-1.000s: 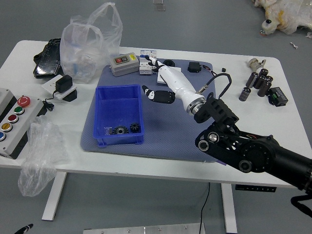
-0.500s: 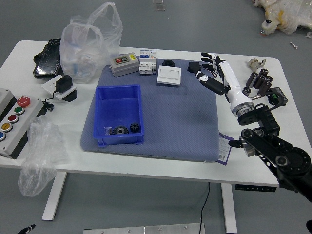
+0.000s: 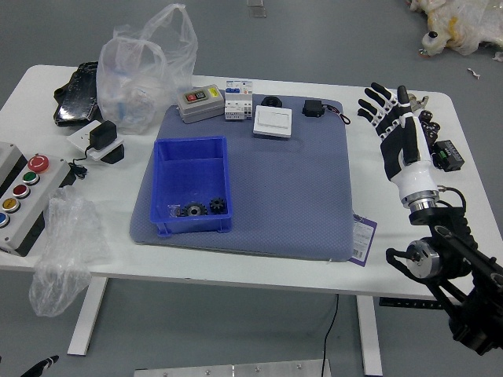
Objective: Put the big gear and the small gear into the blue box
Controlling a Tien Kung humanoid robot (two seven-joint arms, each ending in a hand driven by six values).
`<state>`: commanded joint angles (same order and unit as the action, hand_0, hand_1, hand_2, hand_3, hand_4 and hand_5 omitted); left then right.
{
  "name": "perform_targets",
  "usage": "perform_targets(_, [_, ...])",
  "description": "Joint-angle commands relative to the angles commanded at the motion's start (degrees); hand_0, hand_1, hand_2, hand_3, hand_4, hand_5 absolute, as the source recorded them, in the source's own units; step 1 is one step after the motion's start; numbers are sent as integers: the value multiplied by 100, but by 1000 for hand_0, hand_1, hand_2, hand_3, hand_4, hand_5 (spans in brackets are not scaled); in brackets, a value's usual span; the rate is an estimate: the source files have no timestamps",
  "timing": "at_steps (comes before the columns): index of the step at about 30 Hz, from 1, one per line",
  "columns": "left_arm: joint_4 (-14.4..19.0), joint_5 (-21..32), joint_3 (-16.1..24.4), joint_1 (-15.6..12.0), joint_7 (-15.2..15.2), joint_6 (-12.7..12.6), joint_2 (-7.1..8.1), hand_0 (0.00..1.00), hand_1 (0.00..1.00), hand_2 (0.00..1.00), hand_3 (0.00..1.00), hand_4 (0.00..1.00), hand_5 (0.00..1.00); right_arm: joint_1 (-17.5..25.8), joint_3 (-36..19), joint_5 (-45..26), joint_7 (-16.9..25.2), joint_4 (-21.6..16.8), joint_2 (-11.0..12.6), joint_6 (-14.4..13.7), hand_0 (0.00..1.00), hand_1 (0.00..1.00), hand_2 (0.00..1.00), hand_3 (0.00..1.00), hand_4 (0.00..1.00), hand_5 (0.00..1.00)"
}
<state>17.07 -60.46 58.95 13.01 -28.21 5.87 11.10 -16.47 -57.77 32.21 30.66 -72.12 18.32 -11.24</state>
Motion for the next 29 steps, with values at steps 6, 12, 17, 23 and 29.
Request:
perform_targets(6, [-28,51,-60,36,57,44,18,816,766,767,807,998,998,168,-276,-440,-17,-37,-11,45,740,737,768,754,971,998])
perform_targets(12, [-57,114,-158,103,134,41,83,804,752,754,799,998,998,358,-536,-482,-75,-73,40,62,729,715,758,753,964,998])
perform_targets(17, [-72,80,-256,105,294,-126,115,804,752,754,799,998,998,419,-647,-500,-154,-80,76,58,729,715,758,753,964,998])
perform_targets(23, [-104,71,-417,159,633,-265,144,768,720,717,766,930,879,417,-666,-530,-210,-70,86,35,683,669,737,729,931,987])
perform_targets(29, [-172,412,-884,182,974,-317,172,756,709,710,749,872,832,451,-712,-498,-273,-65,80,-5,643,632,711,719,888,898])
